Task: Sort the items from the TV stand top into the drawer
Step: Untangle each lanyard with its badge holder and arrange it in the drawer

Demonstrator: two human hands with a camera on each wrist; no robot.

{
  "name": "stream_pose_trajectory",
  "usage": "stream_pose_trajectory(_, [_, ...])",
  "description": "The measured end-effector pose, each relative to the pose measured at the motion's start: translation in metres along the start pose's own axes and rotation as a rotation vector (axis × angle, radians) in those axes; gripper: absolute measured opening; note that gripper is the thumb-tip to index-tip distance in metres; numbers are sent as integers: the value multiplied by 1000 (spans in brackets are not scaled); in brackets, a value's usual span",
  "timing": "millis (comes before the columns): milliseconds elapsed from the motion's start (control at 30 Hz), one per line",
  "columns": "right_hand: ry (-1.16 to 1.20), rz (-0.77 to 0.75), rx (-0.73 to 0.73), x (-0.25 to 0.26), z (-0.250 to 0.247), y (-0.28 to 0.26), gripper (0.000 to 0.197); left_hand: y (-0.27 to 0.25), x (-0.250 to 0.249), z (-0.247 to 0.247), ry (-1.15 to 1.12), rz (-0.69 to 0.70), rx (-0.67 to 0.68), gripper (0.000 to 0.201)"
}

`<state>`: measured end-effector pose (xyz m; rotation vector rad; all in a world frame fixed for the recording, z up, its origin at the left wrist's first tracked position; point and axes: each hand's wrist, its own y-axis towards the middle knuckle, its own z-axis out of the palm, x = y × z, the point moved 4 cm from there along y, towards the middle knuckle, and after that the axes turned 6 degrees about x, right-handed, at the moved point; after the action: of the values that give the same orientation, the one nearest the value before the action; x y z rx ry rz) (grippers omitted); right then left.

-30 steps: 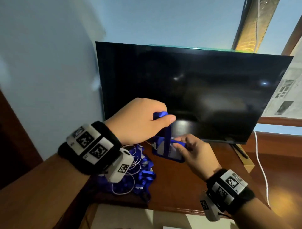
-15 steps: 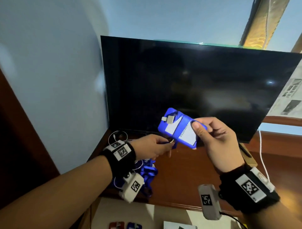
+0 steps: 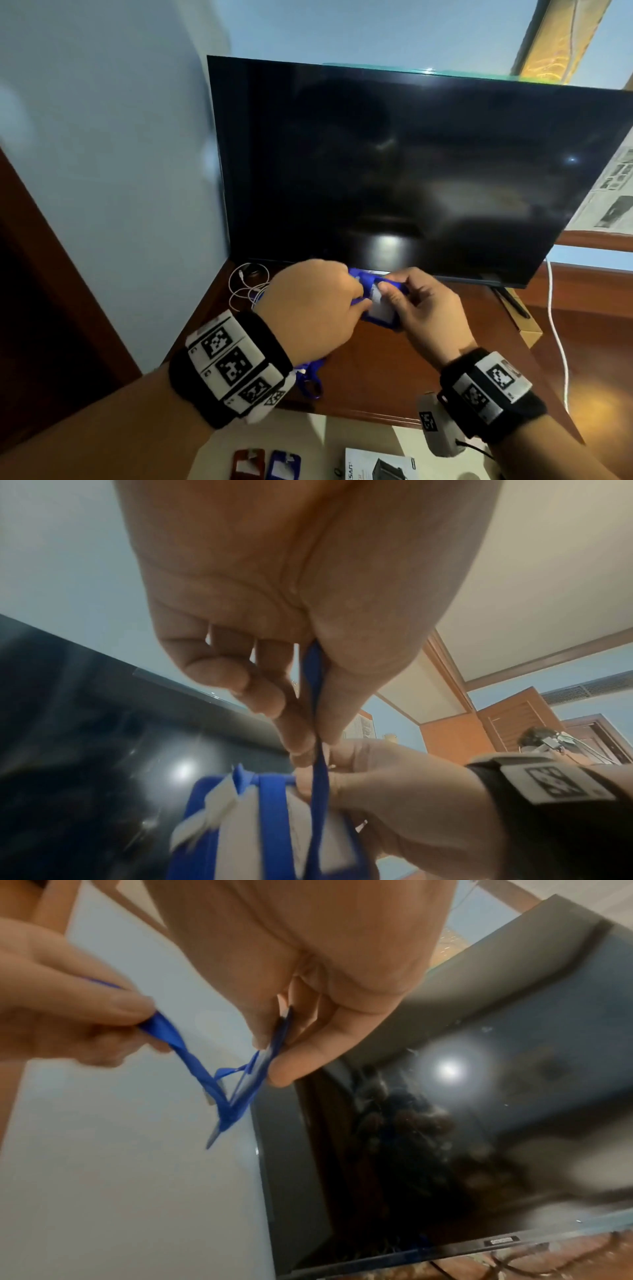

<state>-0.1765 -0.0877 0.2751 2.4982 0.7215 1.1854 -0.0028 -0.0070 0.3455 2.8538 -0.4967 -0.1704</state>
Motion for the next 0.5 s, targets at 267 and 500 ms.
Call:
stream_pose_trajectory(267, [310,-89,307,25,20,-14,7,35,56,5,-427,-30,267,19])
stream_pose_trajectory(500, [530,-41,257,31,14,-20,8,24,71,55,-1435,-303,324,18])
